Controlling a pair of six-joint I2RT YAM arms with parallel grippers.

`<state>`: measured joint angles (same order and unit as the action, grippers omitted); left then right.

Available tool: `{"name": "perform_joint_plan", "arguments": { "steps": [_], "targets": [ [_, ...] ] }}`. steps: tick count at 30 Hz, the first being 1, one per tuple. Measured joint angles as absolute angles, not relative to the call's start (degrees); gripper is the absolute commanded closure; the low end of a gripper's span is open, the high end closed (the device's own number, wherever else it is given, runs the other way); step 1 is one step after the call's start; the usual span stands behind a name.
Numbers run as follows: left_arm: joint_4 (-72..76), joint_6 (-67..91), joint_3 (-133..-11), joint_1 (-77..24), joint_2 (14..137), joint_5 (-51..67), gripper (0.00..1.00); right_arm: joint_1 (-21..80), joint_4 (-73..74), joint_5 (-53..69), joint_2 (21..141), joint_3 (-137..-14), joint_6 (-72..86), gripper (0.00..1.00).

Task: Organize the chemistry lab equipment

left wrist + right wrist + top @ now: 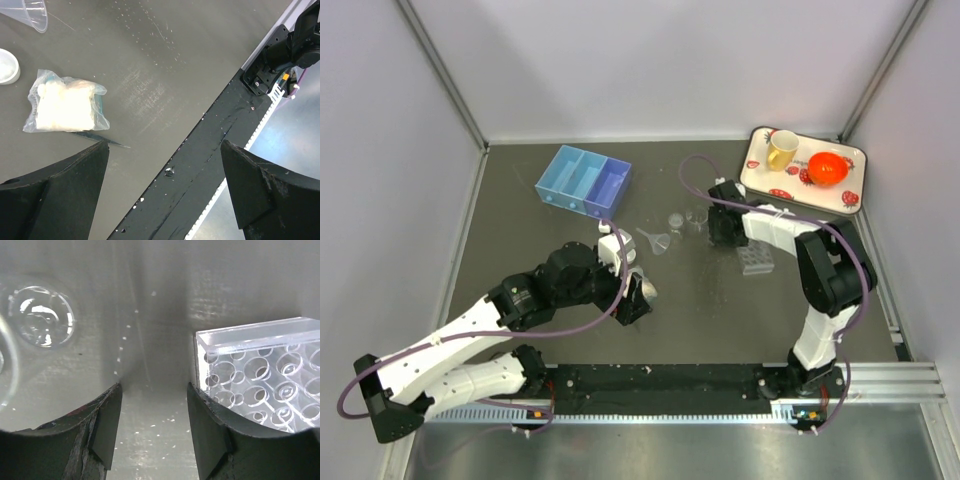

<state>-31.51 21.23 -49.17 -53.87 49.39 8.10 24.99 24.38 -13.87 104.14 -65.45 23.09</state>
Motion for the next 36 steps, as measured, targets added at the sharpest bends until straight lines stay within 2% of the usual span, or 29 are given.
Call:
{"name": "perform_joint_plan", "arguments": {
  "steps": [16, 36],
  "targets": [
    [-31.5, 21.3, -49.2, -53.8, 48.6, 8.4, 0.01, 16.8, 26.1, -15.4, 97.8, -58.5, 22.9, 0.41],
    [-31.7, 21.1, -49.0, -53.8, 45.5, 9.5, 0.01, 7.9, 26.5, -16.4, 96.4, -57.0, 22.7, 0.37]
  ]
}}
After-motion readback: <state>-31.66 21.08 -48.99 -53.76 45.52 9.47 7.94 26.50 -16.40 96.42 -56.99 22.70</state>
